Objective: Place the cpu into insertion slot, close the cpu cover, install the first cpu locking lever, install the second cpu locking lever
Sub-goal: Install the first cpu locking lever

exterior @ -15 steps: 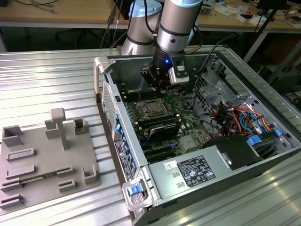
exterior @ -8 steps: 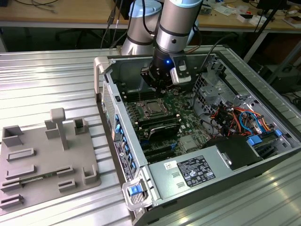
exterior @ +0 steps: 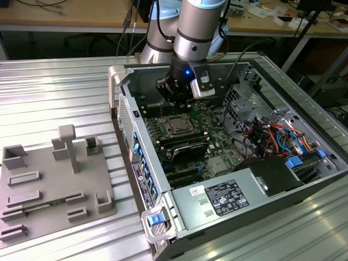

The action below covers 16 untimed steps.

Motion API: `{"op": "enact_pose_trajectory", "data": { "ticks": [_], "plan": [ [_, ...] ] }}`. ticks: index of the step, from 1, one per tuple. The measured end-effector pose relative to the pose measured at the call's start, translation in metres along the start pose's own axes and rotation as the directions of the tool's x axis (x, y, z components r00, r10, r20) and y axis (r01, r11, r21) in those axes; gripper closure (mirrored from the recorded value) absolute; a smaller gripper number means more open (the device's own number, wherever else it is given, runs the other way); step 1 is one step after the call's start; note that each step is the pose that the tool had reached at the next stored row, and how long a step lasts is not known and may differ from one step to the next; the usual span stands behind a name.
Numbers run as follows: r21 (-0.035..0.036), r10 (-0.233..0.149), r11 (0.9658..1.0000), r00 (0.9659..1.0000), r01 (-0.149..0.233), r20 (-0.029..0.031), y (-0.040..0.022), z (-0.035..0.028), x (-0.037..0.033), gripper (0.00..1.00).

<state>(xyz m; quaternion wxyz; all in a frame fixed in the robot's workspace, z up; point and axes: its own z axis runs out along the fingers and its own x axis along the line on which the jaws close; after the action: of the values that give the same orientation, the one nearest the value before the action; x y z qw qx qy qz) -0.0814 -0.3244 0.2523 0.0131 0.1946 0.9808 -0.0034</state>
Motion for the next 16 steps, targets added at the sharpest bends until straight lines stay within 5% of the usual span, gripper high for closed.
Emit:
{"op": "enact_pose_trajectory", "data": {
  "ticks": [4, 16],
  "plan": [
    [-0.0027, -0.059, 0.9983, 0.9983, 0.059, -0.0001, 0.0, -0.0019, 0.0001, 0.89],
    [-0.0038, -0.065, 0.9979, 0.9979, 0.065, -0.0006, -0.0011, -0.0021, 0.0025, 0.89]
  ]
}}
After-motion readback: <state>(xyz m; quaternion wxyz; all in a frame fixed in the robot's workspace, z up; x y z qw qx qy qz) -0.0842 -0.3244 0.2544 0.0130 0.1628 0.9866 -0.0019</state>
